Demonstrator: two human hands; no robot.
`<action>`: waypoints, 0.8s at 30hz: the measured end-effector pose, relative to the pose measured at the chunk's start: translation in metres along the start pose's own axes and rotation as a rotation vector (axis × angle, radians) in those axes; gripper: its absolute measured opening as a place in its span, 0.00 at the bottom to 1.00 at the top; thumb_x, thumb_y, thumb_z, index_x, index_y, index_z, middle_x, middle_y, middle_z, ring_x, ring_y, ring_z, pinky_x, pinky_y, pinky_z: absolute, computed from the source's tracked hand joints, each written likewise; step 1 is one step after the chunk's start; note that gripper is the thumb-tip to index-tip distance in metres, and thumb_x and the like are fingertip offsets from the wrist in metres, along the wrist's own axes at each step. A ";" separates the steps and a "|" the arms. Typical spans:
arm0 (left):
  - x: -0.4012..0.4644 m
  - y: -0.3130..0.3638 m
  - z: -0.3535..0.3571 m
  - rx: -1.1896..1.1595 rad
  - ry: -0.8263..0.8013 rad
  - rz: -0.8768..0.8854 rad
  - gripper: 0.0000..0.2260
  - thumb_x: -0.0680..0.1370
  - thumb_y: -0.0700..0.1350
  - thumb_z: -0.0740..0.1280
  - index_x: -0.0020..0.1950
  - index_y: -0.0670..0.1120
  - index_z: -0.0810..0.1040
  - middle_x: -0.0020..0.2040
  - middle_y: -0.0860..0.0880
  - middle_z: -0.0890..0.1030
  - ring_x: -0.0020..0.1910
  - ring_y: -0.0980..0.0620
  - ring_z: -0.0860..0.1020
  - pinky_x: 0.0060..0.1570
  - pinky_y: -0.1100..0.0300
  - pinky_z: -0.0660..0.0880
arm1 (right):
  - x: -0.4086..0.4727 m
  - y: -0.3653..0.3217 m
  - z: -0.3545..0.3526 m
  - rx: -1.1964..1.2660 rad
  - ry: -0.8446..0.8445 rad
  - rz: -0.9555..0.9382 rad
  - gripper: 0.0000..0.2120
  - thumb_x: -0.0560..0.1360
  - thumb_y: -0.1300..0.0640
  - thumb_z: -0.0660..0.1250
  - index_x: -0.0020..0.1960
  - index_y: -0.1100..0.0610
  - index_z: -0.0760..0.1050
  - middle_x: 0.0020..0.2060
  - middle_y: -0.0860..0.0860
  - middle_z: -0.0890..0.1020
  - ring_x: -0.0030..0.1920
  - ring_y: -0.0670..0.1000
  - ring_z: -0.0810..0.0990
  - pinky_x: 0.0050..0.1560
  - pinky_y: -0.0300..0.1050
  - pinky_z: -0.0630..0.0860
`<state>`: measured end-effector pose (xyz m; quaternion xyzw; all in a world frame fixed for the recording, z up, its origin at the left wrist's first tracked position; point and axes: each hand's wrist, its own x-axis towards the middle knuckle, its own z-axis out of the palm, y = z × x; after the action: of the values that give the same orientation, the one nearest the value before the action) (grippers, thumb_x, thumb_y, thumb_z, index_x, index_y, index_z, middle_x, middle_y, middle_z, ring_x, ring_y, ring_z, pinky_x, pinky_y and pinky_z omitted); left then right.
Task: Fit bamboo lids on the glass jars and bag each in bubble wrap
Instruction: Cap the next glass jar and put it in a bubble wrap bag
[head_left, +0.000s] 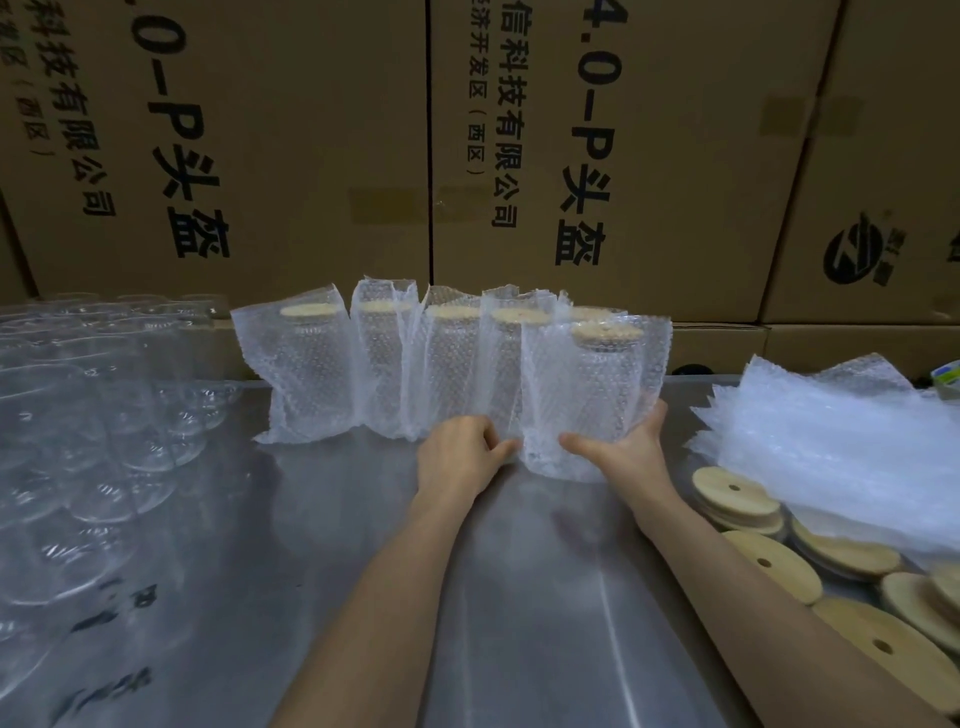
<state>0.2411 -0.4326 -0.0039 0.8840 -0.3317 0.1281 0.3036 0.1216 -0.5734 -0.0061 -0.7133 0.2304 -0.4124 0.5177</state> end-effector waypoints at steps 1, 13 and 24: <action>0.000 0.000 0.000 0.003 0.000 0.001 0.14 0.76 0.58 0.67 0.44 0.48 0.79 0.45 0.52 0.81 0.47 0.50 0.78 0.42 0.56 0.72 | 0.000 0.000 0.000 -0.003 -0.001 0.001 0.41 0.64 0.58 0.80 0.61 0.46 0.52 0.53 0.43 0.68 0.56 0.47 0.70 0.55 0.43 0.66; 0.003 0.005 0.003 0.118 -0.022 -0.011 0.14 0.79 0.58 0.62 0.49 0.48 0.76 0.50 0.48 0.81 0.52 0.46 0.78 0.47 0.54 0.71 | -0.004 0.005 0.002 -0.052 0.018 0.013 0.38 0.66 0.53 0.79 0.59 0.46 0.51 0.47 0.38 0.67 0.54 0.47 0.71 0.54 0.43 0.67; -0.028 0.014 -0.003 0.213 0.004 0.011 0.14 0.81 0.51 0.57 0.57 0.43 0.75 0.57 0.44 0.74 0.58 0.45 0.73 0.51 0.52 0.71 | -0.023 -0.004 -0.003 -0.148 0.022 0.017 0.45 0.66 0.47 0.78 0.69 0.50 0.49 0.66 0.51 0.66 0.64 0.53 0.71 0.60 0.50 0.70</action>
<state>0.2102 -0.4252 -0.0075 0.9091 -0.3207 0.1660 0.2077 0.1065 -0.5564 -0.0096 -0.7432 0.2720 -0.3976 0.4643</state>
